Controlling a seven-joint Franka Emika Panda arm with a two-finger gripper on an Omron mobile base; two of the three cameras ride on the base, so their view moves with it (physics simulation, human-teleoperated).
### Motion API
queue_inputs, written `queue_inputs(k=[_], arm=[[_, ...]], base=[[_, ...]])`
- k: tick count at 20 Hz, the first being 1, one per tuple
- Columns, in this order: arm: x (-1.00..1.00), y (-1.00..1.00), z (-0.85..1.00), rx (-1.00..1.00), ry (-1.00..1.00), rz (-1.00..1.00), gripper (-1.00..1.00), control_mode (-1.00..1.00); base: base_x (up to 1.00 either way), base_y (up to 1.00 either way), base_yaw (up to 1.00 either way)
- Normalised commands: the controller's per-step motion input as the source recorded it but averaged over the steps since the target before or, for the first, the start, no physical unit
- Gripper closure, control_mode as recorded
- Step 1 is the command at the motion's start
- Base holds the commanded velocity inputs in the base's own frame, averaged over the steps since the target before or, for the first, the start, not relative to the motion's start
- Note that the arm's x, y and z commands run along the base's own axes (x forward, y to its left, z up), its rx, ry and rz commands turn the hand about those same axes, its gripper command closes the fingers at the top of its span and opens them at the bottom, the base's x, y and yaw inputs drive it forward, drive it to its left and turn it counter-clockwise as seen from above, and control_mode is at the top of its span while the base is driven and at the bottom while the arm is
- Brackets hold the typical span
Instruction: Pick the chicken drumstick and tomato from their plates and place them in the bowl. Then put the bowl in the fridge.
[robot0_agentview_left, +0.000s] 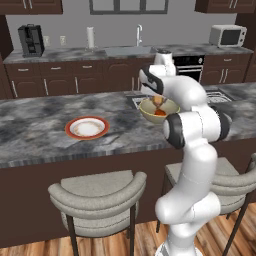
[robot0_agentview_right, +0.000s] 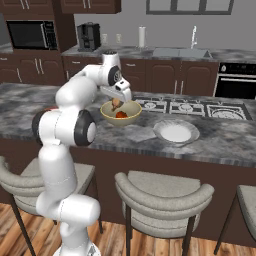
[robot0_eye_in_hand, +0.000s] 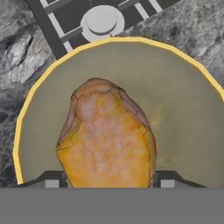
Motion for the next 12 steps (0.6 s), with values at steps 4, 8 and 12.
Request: queue_inputs(k=[4, 8, 12], arm=[[0.32, 0.04, -0.16, 0.07, 0.00, 0.00, 1.00, -1.00], [0.08, 0.13, -0.26, 0.09, 0.00, 0.00, 1.00, -1.00], [0.10, 0.12, -0.26, 0.08, 0.01, 0.00, 1.00, -1.00]], base=[[0.00, 0.00, 0.00], [0.00, 0.00, 0.00], [0.00, 0.00, 0.00]])
